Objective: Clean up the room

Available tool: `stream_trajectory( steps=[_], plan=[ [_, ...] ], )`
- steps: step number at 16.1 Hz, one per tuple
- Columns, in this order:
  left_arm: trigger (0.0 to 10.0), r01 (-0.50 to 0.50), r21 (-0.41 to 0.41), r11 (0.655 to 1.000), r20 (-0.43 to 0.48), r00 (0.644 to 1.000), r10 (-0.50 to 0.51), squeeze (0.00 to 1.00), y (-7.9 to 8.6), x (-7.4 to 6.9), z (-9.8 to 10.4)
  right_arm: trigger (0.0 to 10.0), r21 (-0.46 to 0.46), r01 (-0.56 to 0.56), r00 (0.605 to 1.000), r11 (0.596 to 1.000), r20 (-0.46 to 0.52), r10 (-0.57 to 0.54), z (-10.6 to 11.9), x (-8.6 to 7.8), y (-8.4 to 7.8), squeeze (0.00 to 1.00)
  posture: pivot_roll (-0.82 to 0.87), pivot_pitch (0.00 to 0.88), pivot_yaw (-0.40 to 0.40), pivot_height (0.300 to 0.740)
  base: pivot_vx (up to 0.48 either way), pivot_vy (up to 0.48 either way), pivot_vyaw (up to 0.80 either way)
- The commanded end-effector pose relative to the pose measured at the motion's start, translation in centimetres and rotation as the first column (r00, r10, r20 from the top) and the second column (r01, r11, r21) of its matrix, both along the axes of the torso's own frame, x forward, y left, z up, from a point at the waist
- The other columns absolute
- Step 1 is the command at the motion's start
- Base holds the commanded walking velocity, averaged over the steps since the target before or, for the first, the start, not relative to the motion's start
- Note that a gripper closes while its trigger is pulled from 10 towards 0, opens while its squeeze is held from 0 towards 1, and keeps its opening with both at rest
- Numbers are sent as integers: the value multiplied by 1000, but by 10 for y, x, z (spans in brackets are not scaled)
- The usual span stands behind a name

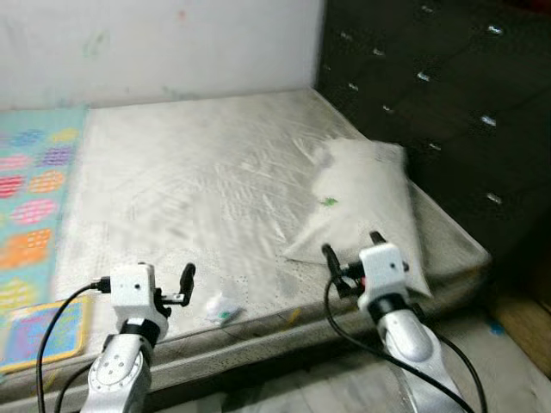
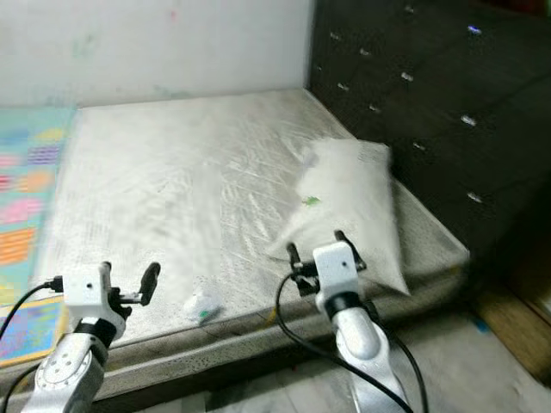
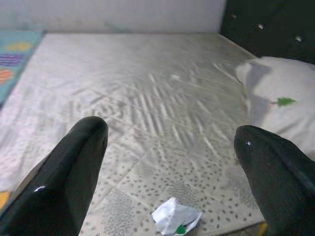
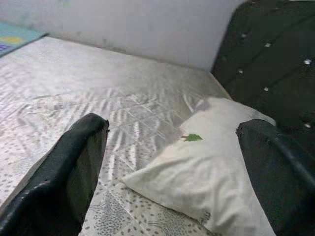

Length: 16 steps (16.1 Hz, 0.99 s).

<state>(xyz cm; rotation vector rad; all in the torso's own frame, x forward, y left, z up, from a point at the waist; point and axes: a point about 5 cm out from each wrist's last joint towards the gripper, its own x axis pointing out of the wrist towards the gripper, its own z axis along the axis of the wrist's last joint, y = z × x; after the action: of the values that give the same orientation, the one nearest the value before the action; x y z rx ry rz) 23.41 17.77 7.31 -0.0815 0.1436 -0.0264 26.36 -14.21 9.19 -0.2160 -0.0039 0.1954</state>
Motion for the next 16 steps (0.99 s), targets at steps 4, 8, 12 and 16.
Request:
stream_trajectory(
  steps=[4,8,12,16],
  plan=[
    [10000,-1,7,1000,11,1000,1,0,-2,0,2,10000,11,12,1000,1000,-9,-12,-1,0,-5,0,-138,0,-43,740,0,0,700],
    [10000,-28,12,1000,13,1000,28,0,-1,0,4,10000,18,10,1000,1000,-8,-10,-1,0,-4,0,-132,0,-44,740,0,0,367],
    [10000,10,13,1000,27,1000,-10,0,-2,1,4,10000,24,12,1000,1000,-6,-12,-1,1,-4,0,-132,0,-38,740,0,0,0],
    [10000,34,2,999,35,999,-34,0,-5,0,5,10000,13,5,1000,1000,4,-6,-1,1,-3,0,-134,0,-38,740,0,0,352]
  ],
)
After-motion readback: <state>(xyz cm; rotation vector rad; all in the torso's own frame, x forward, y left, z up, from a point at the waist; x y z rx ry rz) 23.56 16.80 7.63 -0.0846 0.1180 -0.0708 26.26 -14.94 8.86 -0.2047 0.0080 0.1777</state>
